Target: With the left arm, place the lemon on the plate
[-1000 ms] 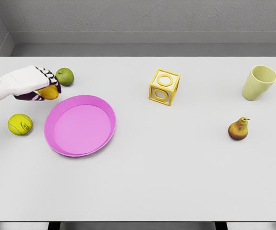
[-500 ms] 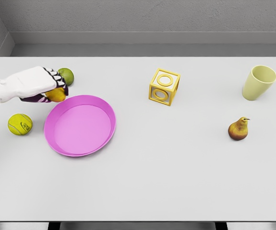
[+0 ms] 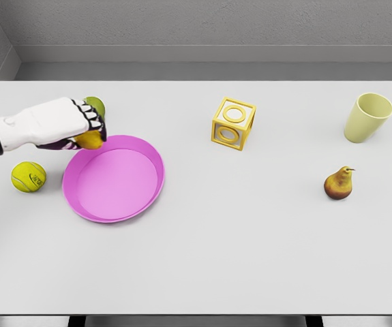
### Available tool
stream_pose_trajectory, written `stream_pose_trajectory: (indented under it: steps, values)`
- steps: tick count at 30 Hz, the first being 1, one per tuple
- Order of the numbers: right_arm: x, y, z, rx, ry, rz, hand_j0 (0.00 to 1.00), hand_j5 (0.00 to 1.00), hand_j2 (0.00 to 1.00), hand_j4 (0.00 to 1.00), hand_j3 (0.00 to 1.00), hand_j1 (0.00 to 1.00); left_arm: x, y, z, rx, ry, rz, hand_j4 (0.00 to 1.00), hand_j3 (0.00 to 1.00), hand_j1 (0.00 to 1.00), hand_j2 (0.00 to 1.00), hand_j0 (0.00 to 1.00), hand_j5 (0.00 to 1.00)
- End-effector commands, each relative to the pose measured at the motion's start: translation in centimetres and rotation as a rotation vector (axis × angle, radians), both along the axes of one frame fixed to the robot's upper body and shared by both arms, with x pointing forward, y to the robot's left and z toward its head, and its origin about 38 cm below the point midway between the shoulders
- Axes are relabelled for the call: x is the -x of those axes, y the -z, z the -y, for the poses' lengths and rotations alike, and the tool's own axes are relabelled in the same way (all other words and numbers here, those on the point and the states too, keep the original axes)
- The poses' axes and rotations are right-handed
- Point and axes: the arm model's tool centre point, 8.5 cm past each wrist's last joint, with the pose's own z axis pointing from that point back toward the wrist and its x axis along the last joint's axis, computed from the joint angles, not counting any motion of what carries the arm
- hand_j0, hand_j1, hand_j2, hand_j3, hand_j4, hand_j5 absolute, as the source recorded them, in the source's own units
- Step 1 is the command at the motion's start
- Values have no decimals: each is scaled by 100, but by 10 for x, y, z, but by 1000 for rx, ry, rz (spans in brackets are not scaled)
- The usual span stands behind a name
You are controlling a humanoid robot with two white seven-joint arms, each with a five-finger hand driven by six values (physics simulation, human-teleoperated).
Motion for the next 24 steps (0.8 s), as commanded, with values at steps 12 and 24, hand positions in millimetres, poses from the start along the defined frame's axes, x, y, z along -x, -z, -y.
stream_pose_trajectory:
  steps: [12,24]
  values:
    - [0,0,0,0,0,-1,100,100,100,100,100,100,12,-3,18,14,58,11,54,54,54,54,54,54]
    - [0,0,0,0,0,-1,100,100,100,100,100,100,20,-1,30,27,95,11,62,62,62,62,62,62]
